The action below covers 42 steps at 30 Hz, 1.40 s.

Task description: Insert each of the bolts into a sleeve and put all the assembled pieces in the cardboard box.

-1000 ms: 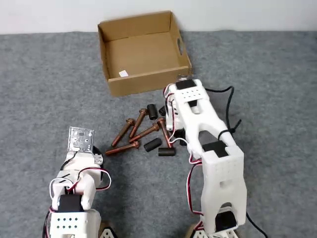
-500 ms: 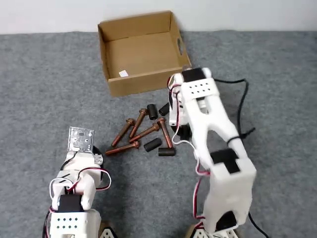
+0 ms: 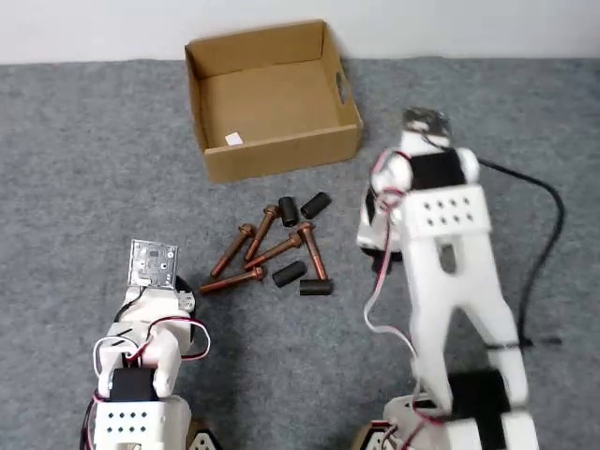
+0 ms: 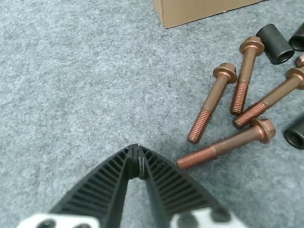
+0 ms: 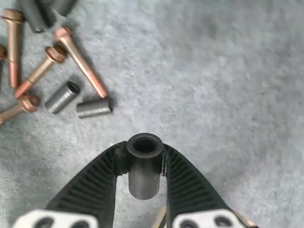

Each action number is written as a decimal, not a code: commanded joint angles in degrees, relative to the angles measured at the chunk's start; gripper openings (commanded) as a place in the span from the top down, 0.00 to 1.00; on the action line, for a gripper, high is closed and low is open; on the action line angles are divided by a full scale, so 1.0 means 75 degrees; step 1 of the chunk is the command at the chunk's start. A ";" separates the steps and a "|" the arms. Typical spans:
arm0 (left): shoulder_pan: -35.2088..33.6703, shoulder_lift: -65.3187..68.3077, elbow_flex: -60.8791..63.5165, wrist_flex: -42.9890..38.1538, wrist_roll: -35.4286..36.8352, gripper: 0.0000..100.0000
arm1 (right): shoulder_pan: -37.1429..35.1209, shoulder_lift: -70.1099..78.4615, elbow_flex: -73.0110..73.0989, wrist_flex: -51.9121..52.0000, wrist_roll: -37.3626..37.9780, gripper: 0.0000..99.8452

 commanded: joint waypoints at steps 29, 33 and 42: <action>0.0891 0.4384 -0.5867 0.3681 -0.0082 0.99 | 0.1999 -0.8211 0.6963 -0.1553 -0.0047 0.99; 0.1196 0.6212 -0.7402 0.4103 -0.0680 0.99 | 0.1999 -0.9231 0.7537 -0.1764 -0.0023 0.99; 0.1606 0.9272 -0.9489 0.4103 -0.1664 0.99 | 0.2010 -1.0391 0.7865 -0.1963 -0.0023 0.99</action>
